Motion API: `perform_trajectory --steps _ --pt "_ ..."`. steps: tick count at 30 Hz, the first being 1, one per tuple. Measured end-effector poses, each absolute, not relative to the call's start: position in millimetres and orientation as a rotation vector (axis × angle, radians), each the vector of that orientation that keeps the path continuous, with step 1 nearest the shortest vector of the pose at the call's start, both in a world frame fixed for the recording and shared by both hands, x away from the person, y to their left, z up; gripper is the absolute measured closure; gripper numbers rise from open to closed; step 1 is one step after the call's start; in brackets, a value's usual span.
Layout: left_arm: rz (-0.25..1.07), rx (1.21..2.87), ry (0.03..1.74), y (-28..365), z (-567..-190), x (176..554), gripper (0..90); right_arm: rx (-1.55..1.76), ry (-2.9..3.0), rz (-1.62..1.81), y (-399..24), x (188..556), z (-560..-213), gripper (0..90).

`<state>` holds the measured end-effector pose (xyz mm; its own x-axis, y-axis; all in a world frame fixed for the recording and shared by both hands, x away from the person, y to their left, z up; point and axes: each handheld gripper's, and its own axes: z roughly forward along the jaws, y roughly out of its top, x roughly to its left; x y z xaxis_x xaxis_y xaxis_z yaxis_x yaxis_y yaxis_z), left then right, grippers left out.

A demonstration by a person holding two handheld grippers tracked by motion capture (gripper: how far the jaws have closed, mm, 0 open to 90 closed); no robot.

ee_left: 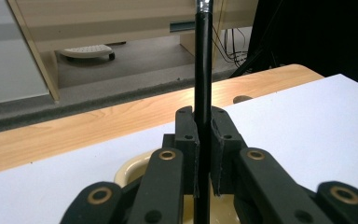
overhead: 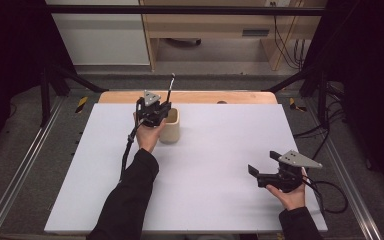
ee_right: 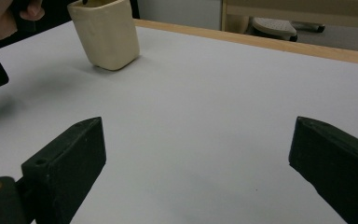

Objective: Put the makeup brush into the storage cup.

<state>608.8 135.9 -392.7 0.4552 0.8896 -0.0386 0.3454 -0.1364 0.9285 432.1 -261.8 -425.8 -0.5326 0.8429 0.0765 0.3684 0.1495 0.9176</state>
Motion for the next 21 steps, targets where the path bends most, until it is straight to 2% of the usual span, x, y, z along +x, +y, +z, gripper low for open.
perform_trajectory --steps 21 --pt "0.661 1.756 1.073 139 -415 603 83.5 1.155 1.974 1.359 -261 432 -426 4.1"
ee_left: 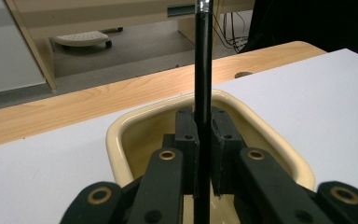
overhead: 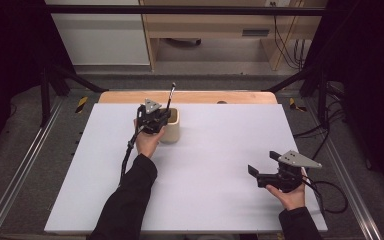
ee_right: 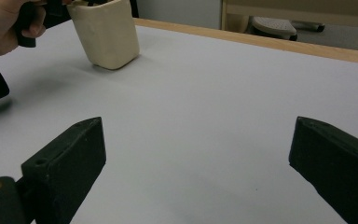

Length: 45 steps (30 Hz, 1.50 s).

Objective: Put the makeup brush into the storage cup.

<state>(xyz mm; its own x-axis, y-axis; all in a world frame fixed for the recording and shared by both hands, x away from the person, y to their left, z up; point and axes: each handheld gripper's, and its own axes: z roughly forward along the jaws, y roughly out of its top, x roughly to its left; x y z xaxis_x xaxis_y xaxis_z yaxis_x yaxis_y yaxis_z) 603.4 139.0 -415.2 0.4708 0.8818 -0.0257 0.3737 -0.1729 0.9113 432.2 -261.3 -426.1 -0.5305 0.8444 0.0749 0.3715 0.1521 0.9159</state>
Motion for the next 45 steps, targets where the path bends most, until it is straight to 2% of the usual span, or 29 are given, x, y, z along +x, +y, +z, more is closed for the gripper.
perform_trajectory --steps 23,34,45 --pt "0.668 1.790 1.055 137 -416 597 81.1 1.160 1.980 1.366 -261 432 -426 4.1" --pt "0.654 1.749 1.034 141 -400 586 66.2 1.160 1.972 1.376 -261 432 -425 4.1" --pt "0.613 1.735 0.983 157 -377 559 44.9 1.153 1.965 1.387 -262 431 -423 3.9"
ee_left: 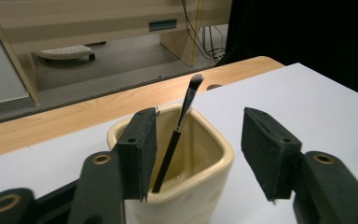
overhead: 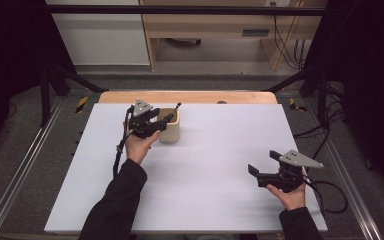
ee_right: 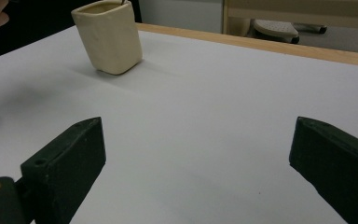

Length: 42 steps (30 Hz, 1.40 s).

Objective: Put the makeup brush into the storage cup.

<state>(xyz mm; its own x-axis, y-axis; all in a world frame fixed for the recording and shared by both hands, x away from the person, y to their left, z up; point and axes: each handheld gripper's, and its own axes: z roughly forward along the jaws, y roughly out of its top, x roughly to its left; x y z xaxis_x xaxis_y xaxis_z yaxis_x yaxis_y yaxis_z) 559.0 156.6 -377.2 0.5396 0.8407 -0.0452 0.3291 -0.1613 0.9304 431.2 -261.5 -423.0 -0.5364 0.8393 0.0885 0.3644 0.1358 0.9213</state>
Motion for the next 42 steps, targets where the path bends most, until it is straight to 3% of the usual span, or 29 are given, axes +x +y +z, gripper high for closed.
perform_trajectory --steps 9,18,42 --pt "0.584 1.733 0.957 174 -373 533 28.6 1.159 1.958 1.392 -262 431 -422 3.6" --pt "0.580 1.742 0.909 195 -374 502 20.0 1.174 1.952 1.393 -262 430 -421 3.5" --pt "0.554 1.813 0.925 234 -414 448 9.6 1.155 1.964 1.384 -262 431 -423 3.1"
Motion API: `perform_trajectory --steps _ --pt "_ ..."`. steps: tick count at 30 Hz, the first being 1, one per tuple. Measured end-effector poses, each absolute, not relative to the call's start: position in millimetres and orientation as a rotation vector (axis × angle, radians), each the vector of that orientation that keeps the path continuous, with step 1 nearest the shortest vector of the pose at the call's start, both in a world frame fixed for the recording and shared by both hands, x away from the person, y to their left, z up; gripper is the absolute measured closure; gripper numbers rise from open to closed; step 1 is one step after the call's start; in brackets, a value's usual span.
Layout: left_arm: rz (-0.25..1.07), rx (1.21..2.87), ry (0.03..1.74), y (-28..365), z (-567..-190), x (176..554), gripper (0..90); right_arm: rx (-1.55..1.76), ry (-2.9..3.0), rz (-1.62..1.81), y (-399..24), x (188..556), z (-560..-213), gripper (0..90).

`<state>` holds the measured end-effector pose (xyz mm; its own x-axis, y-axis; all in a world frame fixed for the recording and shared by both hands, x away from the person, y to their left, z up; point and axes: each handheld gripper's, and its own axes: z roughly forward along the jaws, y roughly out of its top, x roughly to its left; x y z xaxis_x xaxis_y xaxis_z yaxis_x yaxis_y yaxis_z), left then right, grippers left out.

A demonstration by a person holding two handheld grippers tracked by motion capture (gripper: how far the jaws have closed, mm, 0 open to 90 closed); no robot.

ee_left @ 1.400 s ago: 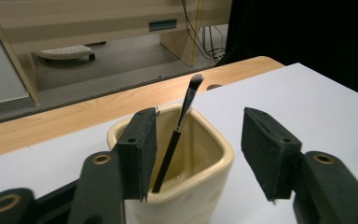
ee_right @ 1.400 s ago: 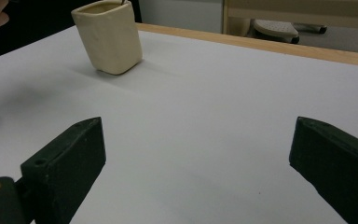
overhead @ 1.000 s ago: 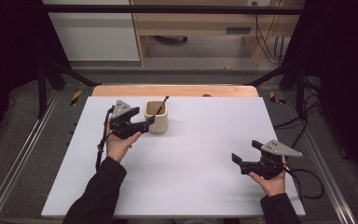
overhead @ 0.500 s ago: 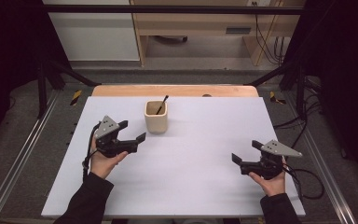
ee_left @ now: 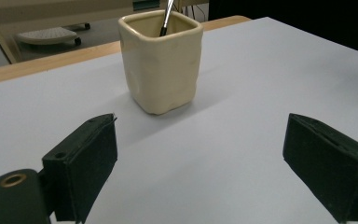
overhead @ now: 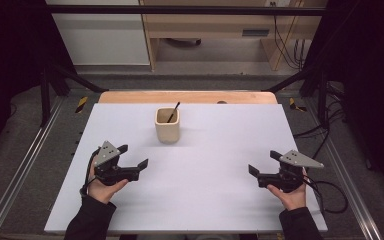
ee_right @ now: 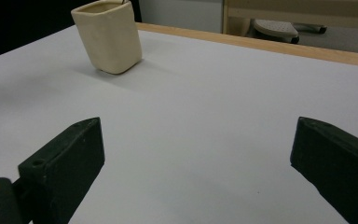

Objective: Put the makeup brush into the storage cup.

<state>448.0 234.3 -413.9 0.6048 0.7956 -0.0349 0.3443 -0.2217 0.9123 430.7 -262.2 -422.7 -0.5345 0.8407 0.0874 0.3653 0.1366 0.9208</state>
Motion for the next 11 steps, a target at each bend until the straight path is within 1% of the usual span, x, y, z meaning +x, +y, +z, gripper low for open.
perform_trajectory --steps 11 --pt "0.545 1.805 0.949 246 -426 440 9.4 1.160 1.966 1.383 -263 430 -422 3.2"
